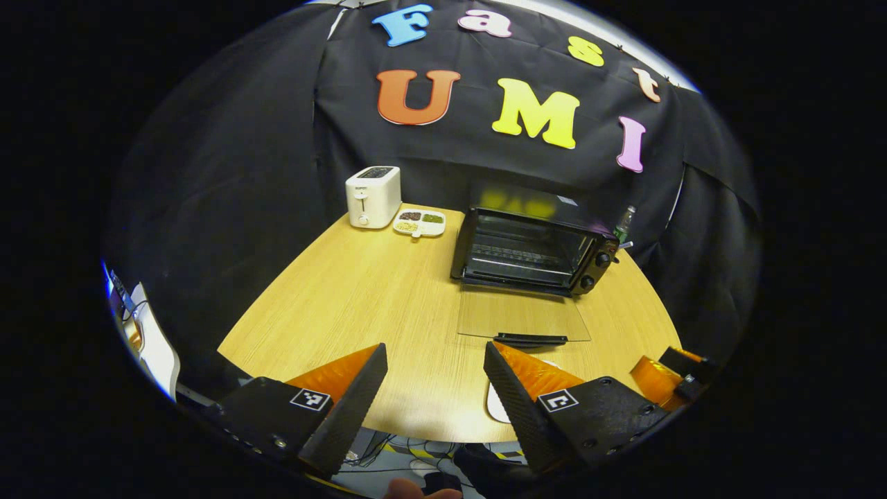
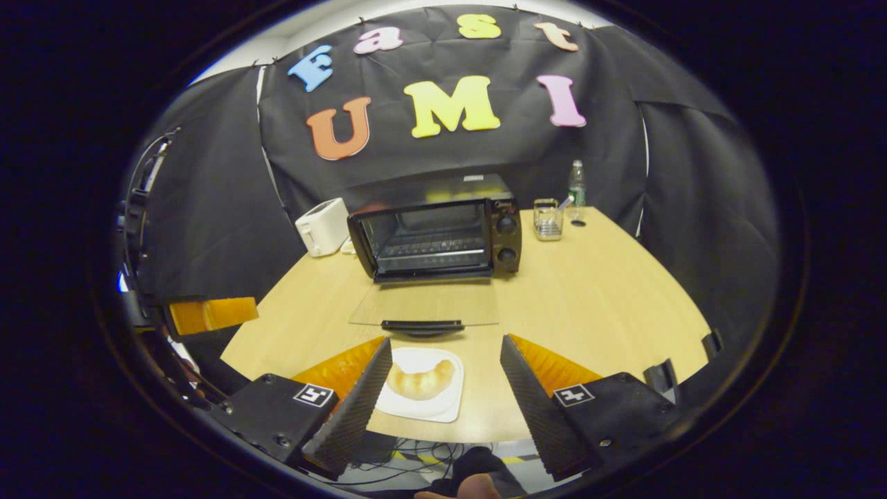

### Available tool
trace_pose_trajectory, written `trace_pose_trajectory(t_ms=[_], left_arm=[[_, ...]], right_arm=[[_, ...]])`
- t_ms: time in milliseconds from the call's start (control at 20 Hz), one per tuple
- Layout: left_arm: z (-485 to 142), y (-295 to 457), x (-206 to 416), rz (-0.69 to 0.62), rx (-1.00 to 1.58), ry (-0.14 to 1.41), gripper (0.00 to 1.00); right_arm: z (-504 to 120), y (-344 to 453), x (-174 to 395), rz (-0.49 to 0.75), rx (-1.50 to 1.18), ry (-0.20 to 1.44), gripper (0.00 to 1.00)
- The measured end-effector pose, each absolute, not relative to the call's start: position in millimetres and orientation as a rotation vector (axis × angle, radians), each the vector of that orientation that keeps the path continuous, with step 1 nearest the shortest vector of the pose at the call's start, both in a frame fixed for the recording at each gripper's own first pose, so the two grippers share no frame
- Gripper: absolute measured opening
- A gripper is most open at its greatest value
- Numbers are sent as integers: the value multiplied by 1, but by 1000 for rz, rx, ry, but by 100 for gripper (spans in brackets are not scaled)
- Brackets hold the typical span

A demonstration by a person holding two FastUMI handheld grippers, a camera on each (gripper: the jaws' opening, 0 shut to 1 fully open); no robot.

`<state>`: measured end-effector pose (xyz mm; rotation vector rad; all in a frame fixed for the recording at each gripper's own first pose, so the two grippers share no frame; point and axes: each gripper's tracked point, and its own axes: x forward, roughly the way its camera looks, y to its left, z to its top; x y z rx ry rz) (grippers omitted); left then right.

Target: Open the electric oven with the left hand, put the food in, and close the electric oven.

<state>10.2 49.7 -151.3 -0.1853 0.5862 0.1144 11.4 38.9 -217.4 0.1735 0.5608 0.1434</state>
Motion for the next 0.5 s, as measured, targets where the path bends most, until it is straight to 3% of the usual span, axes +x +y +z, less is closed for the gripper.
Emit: trace_pose_trajectory(t_ms=[500], left_arm=[[-152, 98, -39, 205, -193, 593, 93]], right_arm=[[-333, 82, 28, 44, 426, 895, 94]])
